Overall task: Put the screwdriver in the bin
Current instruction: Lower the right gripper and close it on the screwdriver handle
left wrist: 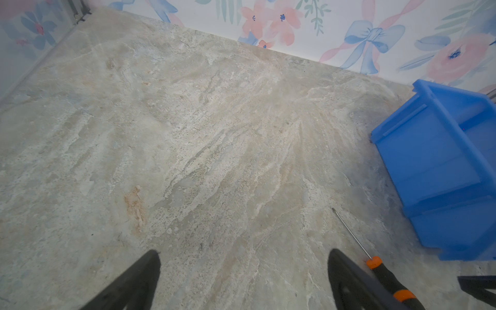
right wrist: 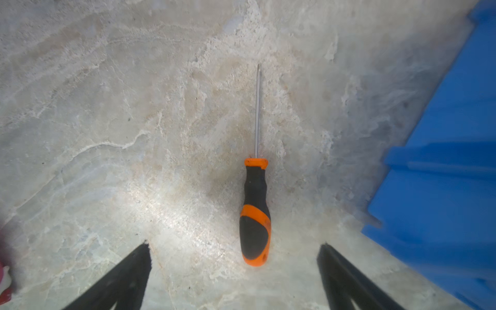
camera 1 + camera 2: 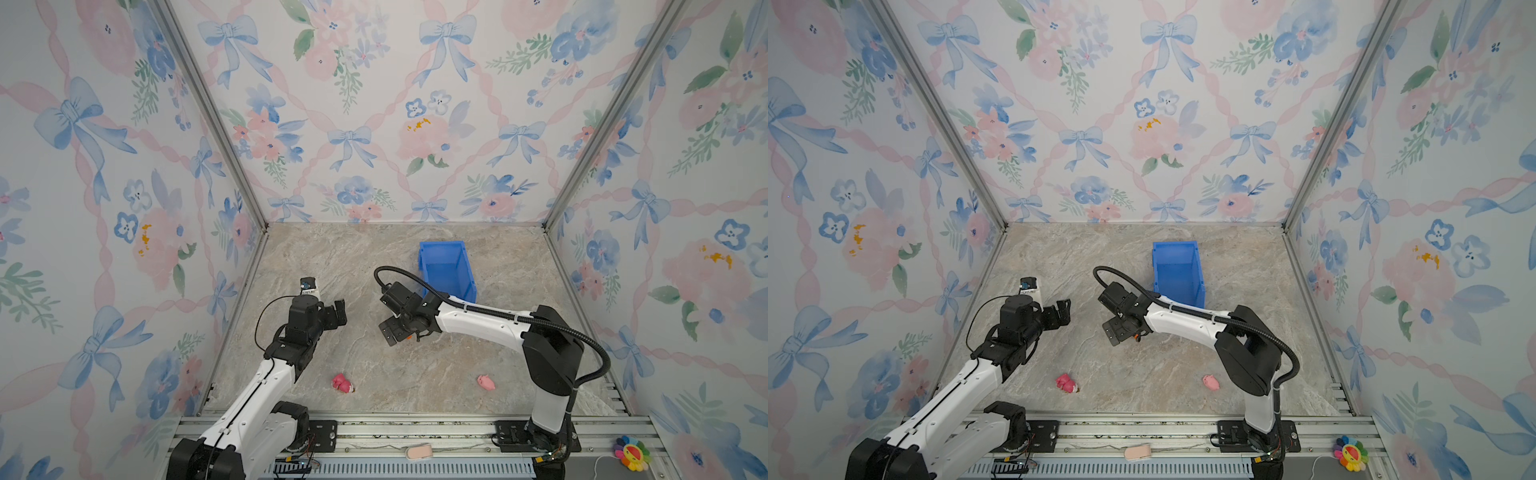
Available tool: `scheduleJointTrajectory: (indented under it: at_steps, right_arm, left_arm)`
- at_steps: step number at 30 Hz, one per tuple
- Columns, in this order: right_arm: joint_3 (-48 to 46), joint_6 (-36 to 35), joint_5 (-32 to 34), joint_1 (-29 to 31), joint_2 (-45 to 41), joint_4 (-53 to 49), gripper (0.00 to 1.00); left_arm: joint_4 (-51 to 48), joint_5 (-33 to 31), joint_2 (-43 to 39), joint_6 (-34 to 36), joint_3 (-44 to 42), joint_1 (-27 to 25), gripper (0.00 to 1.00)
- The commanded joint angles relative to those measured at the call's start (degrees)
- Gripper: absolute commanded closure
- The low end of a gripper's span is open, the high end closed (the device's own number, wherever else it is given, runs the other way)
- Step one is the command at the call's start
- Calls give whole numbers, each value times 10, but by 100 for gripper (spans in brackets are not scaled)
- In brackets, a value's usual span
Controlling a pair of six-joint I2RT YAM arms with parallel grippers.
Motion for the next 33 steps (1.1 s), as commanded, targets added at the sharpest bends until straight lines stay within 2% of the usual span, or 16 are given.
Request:
scheduleJointTrajectory:
  at_steps: [1,12,20,24,29,33]
  right_arm:
    - [10,32,-47,-16,23,14,6]
    - [7,32,-51,-41,66,26,18]
    - [-1,31,-53,-48,76,34,41]
    - [-10,24,-66,-50,74,37,61]
    - [-16,19,-58,-49,61,33,76]
    - [-11,6,-39,-42,39,13,83]
  left_arm:
    - [0,-9,-10,-7,-11,-1,2]
    - [7,-7,-5,-3,-14,-2,2]
    - [7,-9,-5,-3,-15,-2,2]
    - [7,-11,-8,-3,-15,-3,2]
    - [7,-14,-10,-2,-16,-2,2]
    - [7,-15,-11,-2,-17,-3,2]
